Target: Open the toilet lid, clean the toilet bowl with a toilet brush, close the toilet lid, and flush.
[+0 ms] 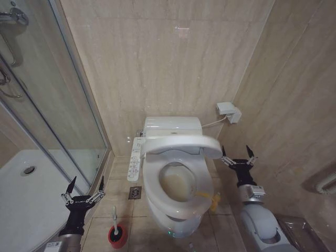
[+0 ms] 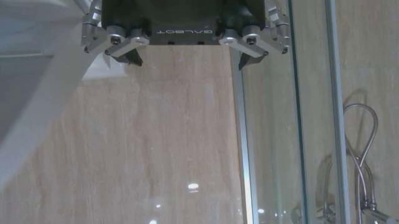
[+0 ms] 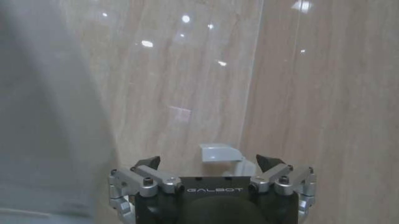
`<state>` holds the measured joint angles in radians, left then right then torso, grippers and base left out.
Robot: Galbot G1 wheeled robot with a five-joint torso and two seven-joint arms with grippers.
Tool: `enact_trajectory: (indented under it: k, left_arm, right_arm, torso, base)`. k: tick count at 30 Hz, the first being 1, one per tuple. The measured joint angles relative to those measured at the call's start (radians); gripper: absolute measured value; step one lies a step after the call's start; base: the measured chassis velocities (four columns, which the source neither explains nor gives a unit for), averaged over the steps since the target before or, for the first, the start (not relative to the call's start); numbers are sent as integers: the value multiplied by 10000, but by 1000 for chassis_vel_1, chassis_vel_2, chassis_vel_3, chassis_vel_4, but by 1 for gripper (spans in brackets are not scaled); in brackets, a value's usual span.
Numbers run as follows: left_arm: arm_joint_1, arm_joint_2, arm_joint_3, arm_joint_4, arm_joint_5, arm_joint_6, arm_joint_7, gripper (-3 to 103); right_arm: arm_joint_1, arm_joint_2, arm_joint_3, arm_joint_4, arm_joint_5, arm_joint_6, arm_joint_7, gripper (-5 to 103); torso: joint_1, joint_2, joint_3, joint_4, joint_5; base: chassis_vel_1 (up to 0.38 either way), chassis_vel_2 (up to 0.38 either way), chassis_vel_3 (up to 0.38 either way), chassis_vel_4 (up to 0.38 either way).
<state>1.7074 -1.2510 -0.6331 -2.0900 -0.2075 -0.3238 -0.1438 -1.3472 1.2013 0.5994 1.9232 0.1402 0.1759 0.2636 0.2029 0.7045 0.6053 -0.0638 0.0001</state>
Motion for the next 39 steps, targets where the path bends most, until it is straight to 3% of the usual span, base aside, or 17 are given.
enact_trajectory:
  k: [6, 39]
  left_arm:
    - [1, 0, 1, 0, 0, 0, 0, 100]
    - [0, 0, 1, 0, 0, 0, 0, 100]
  right_arm:
    - [-303, -15, 363, 10, -327, 91, 47, 100]
    - [-731, 140, 347, 713, 1370, -372, -306, 100]
  torso:
    - [0, 0, 0, -4, -1]
    - [0, 0, 1, -4, -1]
  base:
    - [0, 0, 0, 0]
    - [0, 0, 0, 0]
